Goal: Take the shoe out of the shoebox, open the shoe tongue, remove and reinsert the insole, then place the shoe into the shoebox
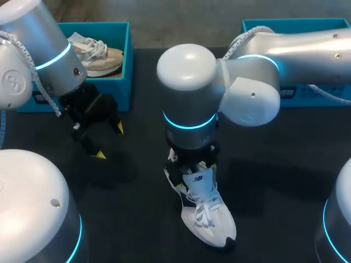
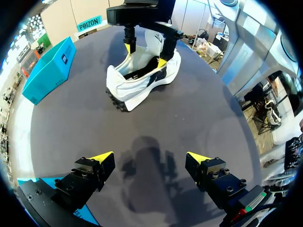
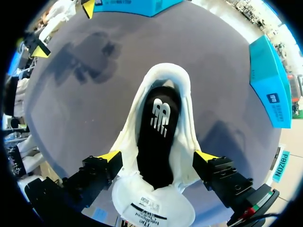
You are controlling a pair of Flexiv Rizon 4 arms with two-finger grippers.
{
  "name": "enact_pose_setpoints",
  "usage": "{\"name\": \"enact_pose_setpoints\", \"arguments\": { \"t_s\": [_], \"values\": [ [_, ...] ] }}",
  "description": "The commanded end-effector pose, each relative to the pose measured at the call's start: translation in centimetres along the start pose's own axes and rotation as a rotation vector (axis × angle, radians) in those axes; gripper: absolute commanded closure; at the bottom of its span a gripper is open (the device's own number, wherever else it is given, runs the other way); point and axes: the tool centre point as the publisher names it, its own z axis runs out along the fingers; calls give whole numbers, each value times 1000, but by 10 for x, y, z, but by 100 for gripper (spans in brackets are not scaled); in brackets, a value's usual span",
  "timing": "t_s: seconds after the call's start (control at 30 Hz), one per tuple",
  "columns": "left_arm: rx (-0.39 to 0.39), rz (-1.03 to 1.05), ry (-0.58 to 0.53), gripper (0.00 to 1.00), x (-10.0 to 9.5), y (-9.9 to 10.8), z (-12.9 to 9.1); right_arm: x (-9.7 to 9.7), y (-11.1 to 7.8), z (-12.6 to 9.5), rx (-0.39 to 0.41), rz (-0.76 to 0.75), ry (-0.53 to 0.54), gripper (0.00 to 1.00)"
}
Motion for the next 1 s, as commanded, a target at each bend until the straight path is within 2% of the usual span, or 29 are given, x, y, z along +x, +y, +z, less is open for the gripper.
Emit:
{"name": "enact_pose_setpoints", "arguments": {
  "t_s": [0.03,0.23,1.0],
  "values": [
    [-2,0,-2,0,1,0,0,1,-8,-5,-6,9,-12,0],
    [-2,0,-2,0,1,0,0,0,-18,-2,5,30,-4,0],
    [-2,0,-2,0,1,0,0,0,-53,-25,-7,96,-54,0]
  ]
}}
